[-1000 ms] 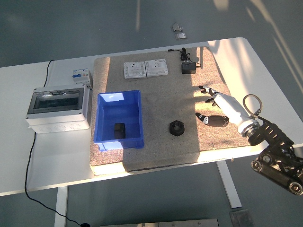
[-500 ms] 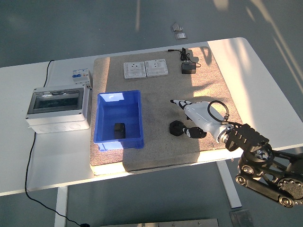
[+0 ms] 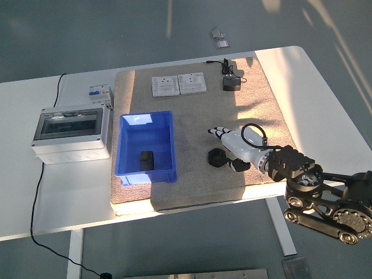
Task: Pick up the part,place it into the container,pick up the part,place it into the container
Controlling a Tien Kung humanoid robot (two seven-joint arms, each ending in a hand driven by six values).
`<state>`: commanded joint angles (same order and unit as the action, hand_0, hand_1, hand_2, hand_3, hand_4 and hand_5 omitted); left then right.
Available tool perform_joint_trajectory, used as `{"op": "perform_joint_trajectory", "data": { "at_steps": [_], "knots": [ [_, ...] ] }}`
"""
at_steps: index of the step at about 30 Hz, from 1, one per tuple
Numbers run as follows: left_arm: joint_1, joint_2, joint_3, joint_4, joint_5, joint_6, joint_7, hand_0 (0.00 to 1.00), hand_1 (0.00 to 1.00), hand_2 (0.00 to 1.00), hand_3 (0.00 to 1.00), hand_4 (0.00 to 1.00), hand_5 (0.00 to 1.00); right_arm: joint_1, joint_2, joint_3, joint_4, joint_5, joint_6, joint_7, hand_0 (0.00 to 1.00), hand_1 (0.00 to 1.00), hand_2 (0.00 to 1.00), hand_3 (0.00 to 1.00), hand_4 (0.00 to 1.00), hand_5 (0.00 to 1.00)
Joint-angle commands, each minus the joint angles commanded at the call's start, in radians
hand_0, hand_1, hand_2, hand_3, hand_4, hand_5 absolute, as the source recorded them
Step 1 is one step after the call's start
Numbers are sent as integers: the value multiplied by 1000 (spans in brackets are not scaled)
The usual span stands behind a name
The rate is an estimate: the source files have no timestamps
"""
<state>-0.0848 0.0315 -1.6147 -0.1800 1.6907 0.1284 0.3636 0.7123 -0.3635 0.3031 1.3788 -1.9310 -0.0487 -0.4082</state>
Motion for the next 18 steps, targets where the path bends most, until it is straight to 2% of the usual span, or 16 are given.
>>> {"op": "perform_joint_trajectory", "data": {
  "at_steps": [9,12,13,18],
  "knots": [
    [-6,0,-6,0,10,0,0,561,637,671,577,512,619,28,29,-60,-23,43,8,4,475,443,998,998,645,2],
    [-8,2,-10,0,15,1,-1,561,637,671,577,512,619,31,44,-70,-42,55,-3,13,475,443,998,998,645,2],
    [-8,2,-10,0,15,1,-1,561,637,671,577,511,622,31,50,-71,-50,58,-8,17,470,431,941,998,596,2],
    [-7,2,-8,0,10,8,-8,561,637,671,577,511,622,26,63,-67,-72,63,-26,23,470,431,941,998,596,2]
  ]
}}
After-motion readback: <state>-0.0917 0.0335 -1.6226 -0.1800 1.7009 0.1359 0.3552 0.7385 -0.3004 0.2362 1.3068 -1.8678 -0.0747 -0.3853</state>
